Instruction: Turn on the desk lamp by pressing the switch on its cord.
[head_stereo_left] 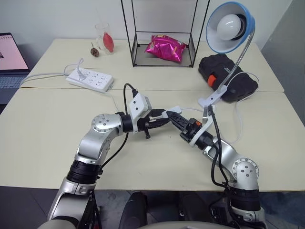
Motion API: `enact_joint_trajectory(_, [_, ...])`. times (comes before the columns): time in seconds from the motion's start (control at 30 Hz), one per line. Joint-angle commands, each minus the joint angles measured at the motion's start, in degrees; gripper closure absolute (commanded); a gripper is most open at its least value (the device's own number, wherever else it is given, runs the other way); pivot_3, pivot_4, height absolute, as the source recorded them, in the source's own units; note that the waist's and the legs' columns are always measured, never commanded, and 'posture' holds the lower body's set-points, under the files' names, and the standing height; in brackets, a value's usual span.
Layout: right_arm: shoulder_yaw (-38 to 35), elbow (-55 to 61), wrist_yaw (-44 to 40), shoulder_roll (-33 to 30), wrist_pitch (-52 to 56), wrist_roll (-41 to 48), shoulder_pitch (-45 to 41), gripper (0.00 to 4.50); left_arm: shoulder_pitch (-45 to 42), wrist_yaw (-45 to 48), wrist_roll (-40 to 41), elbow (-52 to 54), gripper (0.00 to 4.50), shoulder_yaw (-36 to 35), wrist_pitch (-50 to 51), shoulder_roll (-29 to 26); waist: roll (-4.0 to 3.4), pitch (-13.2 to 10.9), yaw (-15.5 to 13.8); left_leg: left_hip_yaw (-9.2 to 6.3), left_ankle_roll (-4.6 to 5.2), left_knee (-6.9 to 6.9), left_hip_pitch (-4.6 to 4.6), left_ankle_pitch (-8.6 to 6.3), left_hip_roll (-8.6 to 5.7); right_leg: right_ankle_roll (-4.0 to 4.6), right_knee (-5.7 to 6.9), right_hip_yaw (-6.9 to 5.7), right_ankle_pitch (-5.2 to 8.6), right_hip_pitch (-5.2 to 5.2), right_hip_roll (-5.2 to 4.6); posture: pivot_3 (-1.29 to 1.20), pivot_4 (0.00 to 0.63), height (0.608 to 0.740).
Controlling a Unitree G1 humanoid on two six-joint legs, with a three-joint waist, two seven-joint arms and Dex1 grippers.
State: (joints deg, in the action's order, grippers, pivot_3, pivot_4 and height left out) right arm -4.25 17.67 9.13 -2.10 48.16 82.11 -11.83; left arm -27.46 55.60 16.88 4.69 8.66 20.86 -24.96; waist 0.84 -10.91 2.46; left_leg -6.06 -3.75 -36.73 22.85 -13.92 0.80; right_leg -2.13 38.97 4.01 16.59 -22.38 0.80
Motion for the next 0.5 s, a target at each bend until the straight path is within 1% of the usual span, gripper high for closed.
enact_joint_trajectory(0.03, [0.2, 0.9, 0.1, 0.3, -0.3, 1.4, 0.0, 3.98, -0.3, -0.1, 1.0, 2.8, 3.41, -0.1, -0.4, 0.0, 0.00, 0.0, 0.0, 0.00, 0.00, 0.00, 0.00, 0.00, 0.00, 0.00, 0.00, 0.00, 0.00, 0.00, 0.00, 0.00, 0.150, 0.740])
enact_joint_trajectory(0.47, [0.3, 0.7, -0.6, 0.1, -0.1, 2.4, -0.1, 4.01, -0.4, -0.5, 1.1, 2.8, 3.41, 0.0, -0.5, -0.1, 0.00, 0.0, 0.0, 0.00, 0.00, 0.01, 0.00, 0.00, 0.00, 0.01, 0.00, 0.00, 0.01, -0.01, 0.00, 0.00, 0.150, 0.740])
enact_joint_trajectory(0.5, [0.2, 0.8, -0.8, -0.1, 0.1, 2.5, 0.0, 3.31, -0.4, -0.6, 1.1, 2.7, 3.41, 0.0, -0.6, -0.1, 0.00, 0.0, 0.0, 0.00, 0.00, 0.02, 0.00, 0.00, 0.00, 0.01, 0.00, 0.00, 0.01, -0.01, 0.00, 0.00, 0.150, 0.740])
